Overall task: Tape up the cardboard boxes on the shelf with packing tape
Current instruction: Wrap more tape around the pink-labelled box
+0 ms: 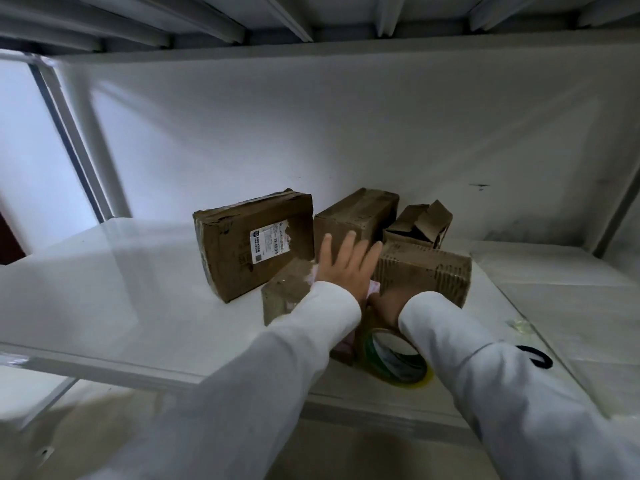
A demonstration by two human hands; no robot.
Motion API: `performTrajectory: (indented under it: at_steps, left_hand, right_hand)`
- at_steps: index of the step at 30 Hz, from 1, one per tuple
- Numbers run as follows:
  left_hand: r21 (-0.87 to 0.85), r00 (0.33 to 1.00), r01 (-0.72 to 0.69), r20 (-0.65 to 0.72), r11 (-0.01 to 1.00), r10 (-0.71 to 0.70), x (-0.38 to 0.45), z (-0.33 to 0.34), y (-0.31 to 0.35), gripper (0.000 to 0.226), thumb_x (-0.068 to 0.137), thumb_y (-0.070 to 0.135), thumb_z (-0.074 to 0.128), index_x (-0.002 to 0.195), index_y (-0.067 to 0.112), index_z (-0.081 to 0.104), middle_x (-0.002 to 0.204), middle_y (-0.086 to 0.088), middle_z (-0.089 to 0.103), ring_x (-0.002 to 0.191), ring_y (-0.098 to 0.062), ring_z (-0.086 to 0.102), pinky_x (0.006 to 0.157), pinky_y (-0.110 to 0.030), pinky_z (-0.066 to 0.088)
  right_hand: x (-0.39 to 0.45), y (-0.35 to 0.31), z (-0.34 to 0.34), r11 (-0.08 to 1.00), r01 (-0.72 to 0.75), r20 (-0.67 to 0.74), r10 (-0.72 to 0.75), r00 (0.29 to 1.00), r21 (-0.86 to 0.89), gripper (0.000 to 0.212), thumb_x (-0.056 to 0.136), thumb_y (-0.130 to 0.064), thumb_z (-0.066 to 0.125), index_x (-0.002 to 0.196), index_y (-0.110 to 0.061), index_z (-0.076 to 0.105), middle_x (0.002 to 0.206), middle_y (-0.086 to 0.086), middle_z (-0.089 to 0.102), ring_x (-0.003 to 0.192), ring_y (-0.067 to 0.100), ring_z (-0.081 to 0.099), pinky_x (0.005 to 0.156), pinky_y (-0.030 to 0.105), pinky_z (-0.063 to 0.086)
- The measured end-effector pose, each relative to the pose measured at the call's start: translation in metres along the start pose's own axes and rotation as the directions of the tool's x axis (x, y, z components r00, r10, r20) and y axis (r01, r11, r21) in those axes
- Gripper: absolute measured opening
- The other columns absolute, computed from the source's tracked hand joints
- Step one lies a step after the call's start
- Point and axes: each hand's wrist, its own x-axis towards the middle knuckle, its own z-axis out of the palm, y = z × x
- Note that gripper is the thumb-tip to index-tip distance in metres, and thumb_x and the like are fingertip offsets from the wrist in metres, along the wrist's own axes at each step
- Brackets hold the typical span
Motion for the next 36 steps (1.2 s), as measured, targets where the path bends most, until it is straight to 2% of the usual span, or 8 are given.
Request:
performTrajectory:
  at_steps: [3,11,14,18,22,26,30,36]
  left_hand:
    - [-0.136,0.999,-0.035,-0.007,0.99,0.034,0.001,0.002,0.01,0.076,0.098,0.039,0.043,0.151,0.021,-0.008,0.159,-0.003,0.006,0.147,-0.024,-0.003,0.115,-0.052,-0.004]
    - [0.235,0.931,0.331,0.074,0.914,-0.356,0.0,0.012,-0.073,0.079,0.096,0.03,0.039,0.149,0.014,-0.018,0.159,-0.01,-0.002,0.146,-0.03,-0.01,0.109,-0.067,-0.006]
    - [0.253,0.985,0.126,0.087,0.959,-0.152,0.003,0.005,-0.041,0.092,0.092,0.056,0.041,0.147,0.019,-0.023,0.159,-0.009,-0.012,0.145,-0.033,-0.011,0.109,-0.065,-0.008]
    - [-0.087,0.999,-0.038,-0.008,0.995,0.038,0.001,0.001,0.01,0.078,0.098,0.037,0.043,0.151,0.023,-0.012,0.16,-0.004,0.003,0.147,-0.026,-0.003,0.114,-0.053,-0.005]
    - [-0.256,0.965,0.263,0.074,0.93,-0.252,0.0,0.016,-0.014,0.08,0.094,0.038,0.048,0.151,0.023,-0.007,0.158,-0.005,0.009,0.147,-0.026,0.001,0.116,-0.054,0.002]
    - [-0.336,0.754,0.651,0.186,0.68,-0.63,-0.001,0.031,-0.075,0.065,0.096,0.031,0.045,0.15,0.021,0.01,0.157,-0.012,0.008,0.141,-0.037,0.018,0.113,-0.055,0.017]
    - [-0.301,0.744,0.668,0.275,0.681,-0.609,-0.003,0.036,-0.091,0.048,0.098,0.026,0.036,0.142,0.012,0.026,0.141,-0.018,0.041,0.125,-0.038,0.047,0.103,-0.046,0.04]
    - [-0.245,0.773,0.633,0.242,0.735,-0.586,-0.007,0.028,-0.088,0.039,0.097,0.018,0.034,0.135,0.007,0.039,0.136,-0.018,0.05,0.123,-0.035,0.051,0.099,-0.039,0.042]
  right_hand:
    - [0.003,0.005,-0.001,0.997,-0.053,-0.026,0.052,0.998,-0.056,0.05,0.099,-0.029,0.044,0.144,-0.01,0.033,0.146,0.01,0.038,0.134,0.029,0.037,0.111,0.035,0.027]
    - [0.018,0.017,0.005,0.998,-0.064,-0.108,0.063,0.992,-0.01,0.039,0.101,-0.04,0.033,0.126,-0.015,0.051,0.103,0.002,0.052,0.082,0.017,0.049,0.082,0.026,0.038]
    - [0.013,0.011,-0.001,0.996,-0.084,-0.05,0.083,0.995,-0.029,0.043,0.102,-0.037,0.034,0.135,-0.012,0.043,0.113,0.004,0.05,0.101,0.022,0.051,0.089,0.028,0.037]
    - [0.01,0.005,-0.004,0.998,-0.057,-0.022,0.056,0.998,-0.038,0.058,0.1,-0.035,0.04,0.149,-0.013,0.018,0.153,0.004,0.026,0.14,0.024,0.025,0.112,0.029,0.018]
    - [0.013,0.011,-0.002,0.997,-0.054,-0.051,0.057,0.997,0.06,0.046,0.102,-0.038,0.03,0.138,-0.012,0.041,0.136,0.003,0.046,0.126,0.027,0.044,0.106,0.032,0.031]
    - [0.015,0.02,0.006,0.982,-0.066,-0.163,0.096,0.982,0.179,0.047,0.1,-0.044,0.035,0.132,-0.013,0.048,0.131,0.012,0.053,0.112,0.028,0.054,0.1,0.036,0.041]
    - [0.015,0.024,0.007,0.975,-0.057,-0.164,0.094,0.982,0.213,0.047,0.098,-0.046,0.039,0.131,-0.013,0.048,0.13,0.012,0.053,0.11,0.028,0.054,0.098,0.036,0.041]
    - [0.011,0.027,0.004,0.967,-0.063,-0.067,0.083,0.994,0.249,0.047,0.091,-0.048,0.053,0.125,-0.015,0.052,0.112,0.01,0.059,0.102,0.028,0.058,0.094,0.036,0.046]
